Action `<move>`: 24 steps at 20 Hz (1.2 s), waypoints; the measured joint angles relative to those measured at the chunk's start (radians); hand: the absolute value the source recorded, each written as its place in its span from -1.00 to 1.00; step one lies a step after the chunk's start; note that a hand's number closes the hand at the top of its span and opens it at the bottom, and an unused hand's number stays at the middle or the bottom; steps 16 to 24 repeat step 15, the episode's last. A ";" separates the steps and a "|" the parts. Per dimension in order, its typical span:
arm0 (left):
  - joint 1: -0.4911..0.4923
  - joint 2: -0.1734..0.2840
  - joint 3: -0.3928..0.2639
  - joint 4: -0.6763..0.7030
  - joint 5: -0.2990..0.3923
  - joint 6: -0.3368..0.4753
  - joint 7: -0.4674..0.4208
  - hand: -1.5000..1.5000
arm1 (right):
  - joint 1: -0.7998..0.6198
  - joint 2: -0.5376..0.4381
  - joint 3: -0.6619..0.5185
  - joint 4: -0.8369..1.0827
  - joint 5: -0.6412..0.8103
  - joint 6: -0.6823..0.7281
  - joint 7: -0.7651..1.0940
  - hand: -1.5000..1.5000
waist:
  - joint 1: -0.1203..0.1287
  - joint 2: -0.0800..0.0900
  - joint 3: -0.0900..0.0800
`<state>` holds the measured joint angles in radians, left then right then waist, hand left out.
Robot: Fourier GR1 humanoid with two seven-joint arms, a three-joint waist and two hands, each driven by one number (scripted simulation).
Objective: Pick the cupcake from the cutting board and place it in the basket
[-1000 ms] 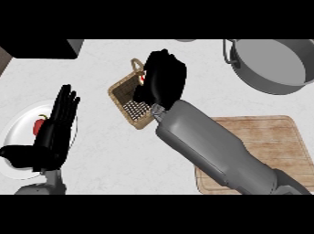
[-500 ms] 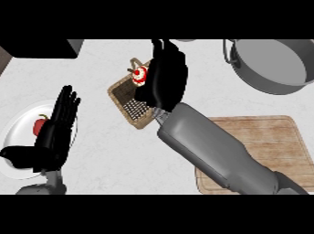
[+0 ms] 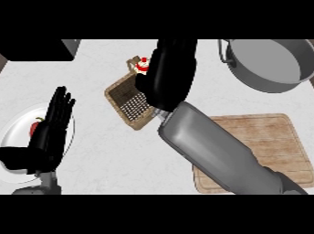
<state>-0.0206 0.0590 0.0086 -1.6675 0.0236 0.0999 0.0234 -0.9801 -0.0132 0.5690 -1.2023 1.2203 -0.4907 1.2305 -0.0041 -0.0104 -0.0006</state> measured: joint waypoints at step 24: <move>0.031 -0.007 0.001 -0.031 -0.005 0.012 0.002 0.00 | 0.319 0.003 -0.146 -0.629 0.183 0.109 -0.032 -1.00 | -0.028 -0.003 0.001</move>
